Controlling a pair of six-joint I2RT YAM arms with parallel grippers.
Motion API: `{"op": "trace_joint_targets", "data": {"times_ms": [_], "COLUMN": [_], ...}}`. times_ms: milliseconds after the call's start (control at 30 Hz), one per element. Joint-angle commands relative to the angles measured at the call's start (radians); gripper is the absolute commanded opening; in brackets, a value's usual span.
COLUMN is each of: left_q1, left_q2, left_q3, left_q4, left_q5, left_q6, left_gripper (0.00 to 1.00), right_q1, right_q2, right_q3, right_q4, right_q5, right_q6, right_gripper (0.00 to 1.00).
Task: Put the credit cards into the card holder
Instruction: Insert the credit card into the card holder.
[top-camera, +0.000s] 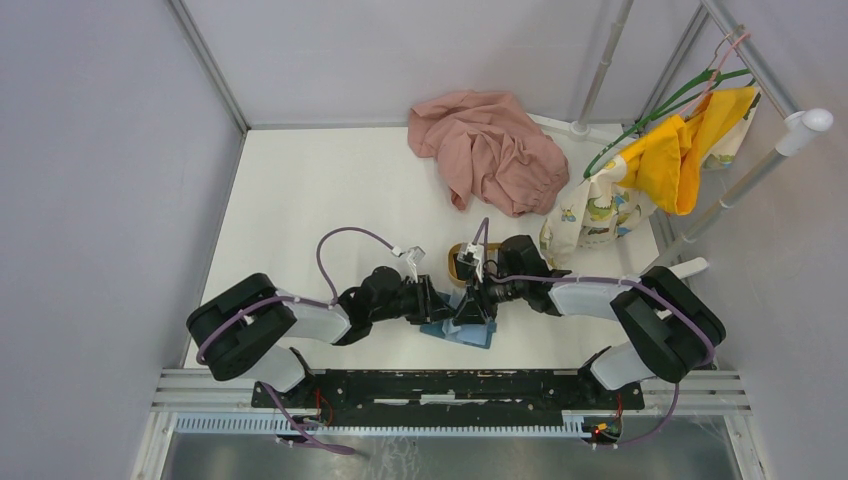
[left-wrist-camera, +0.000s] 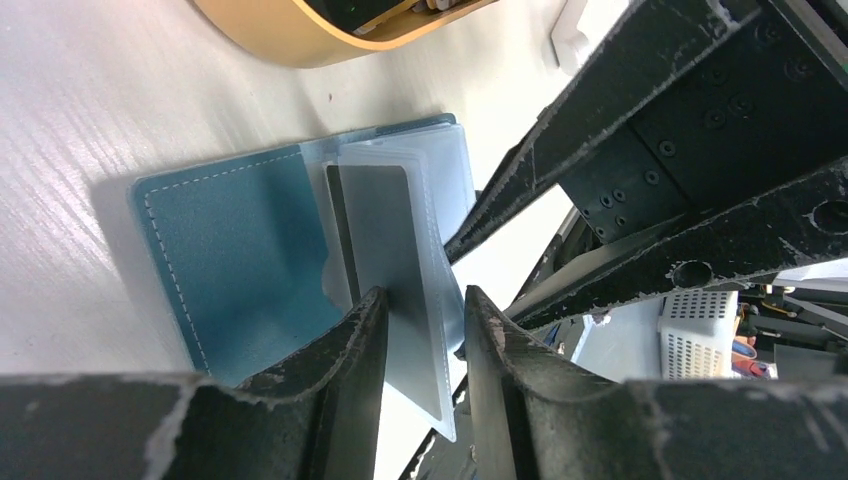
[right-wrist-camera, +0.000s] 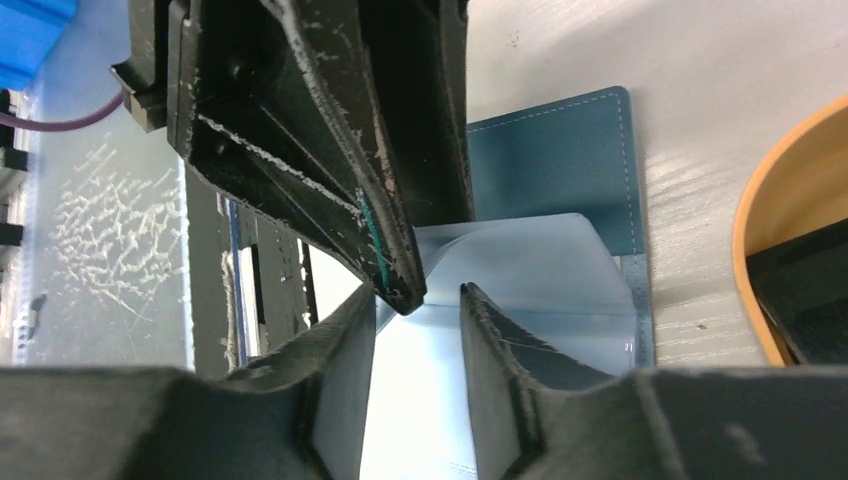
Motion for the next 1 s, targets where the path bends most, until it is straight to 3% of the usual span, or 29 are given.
{"op": "trace_joint_targets", "data": {"times_ms": [0, 233, 433, 800, 900, 967], "left_q1": [0.003, 0.008, 0.022, 0.037, 0.039, 0.040], "left_q2": [0.013, -0.031, -0.089, -0.102, -0.095, -0.092], "left_q3": [-0.002, -0.019, -0.031, -0.034, -0.028, -0.023], "left_q4": [0.067, 0.033, -0.027, -0.080, -0.095, -0.107], "left_q5": [0.020, 0.006, -0.012, -0.031, -0.035, -0.041], "left_q6": [0.003, 0.015, 0.038, 0.058, 0.066, 0.070], "left_gripper": [0.42, 0.52, 0.53, 0.41, 0.33, 0.19], "right_q1": [0.006, 0.001, -0.008, -0.032, -0.033, -0.033], "right_q2": [0.010, 0.010, 0.008, -0.009, -0.009, -0.010], "right_q3": [0.019, 0.039, 0.056, 0.067, 0.074, 0.083], "right_q4": [0.009, -0.043, -0.079, -0.134, -0.168, -0.200], "right_q5": [0.021, 0.007, -0.002, -0.023, -0.031, -0.034], "right_q6": [-0.007, -0.043, -0.076, -0.144, -0.176, -0.209], "right_gripper": [0.33, 0.09, 0.03, 0.00, 0.00, 0.01]}}
